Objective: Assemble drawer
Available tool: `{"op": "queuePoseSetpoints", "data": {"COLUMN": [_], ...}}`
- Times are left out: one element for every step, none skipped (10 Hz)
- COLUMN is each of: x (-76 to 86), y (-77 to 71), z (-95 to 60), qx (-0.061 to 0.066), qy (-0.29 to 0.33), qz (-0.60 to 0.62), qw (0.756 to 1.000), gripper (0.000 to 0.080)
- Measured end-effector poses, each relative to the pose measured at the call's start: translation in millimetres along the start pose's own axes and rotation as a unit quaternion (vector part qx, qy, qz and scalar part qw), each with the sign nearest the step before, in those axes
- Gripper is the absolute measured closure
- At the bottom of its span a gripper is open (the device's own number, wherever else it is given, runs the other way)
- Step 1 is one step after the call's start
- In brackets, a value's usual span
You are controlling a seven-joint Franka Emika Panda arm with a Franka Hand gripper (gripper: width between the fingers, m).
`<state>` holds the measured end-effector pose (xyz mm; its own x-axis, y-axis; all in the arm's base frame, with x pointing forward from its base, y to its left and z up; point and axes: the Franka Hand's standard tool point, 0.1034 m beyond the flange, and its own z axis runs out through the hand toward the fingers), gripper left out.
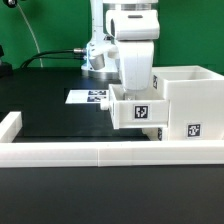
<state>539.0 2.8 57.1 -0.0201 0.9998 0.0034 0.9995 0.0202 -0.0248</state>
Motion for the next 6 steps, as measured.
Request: {"op": "queuePoseSetpoints", "data": {"x": [0.4, 2.8, 3.0, 2.1, 0.2, -1.3], "y": [-0.1, 1.1, 1.9, 2.7, 2.1, 3.7], "z": [-0.4, -3.0, -6.1, -11.1, -18.4, -23.5], "qx": [0.001, 0.0, -0.002, -0.003, 0.0, -0.003], "qy": [0.0, -0.001, -0.002, -0.003, -0.006, -0.008], "qz": [0.001, 0.005, 0.004, 0.005, 0.005, 0.005], "qw": [1.0, 1.0, 1.0, 1.0, 1.0, 1.0], "gripper": [0.0685, 0.048, 0.048, 0.0304, 0.0304, 0.0179]}}
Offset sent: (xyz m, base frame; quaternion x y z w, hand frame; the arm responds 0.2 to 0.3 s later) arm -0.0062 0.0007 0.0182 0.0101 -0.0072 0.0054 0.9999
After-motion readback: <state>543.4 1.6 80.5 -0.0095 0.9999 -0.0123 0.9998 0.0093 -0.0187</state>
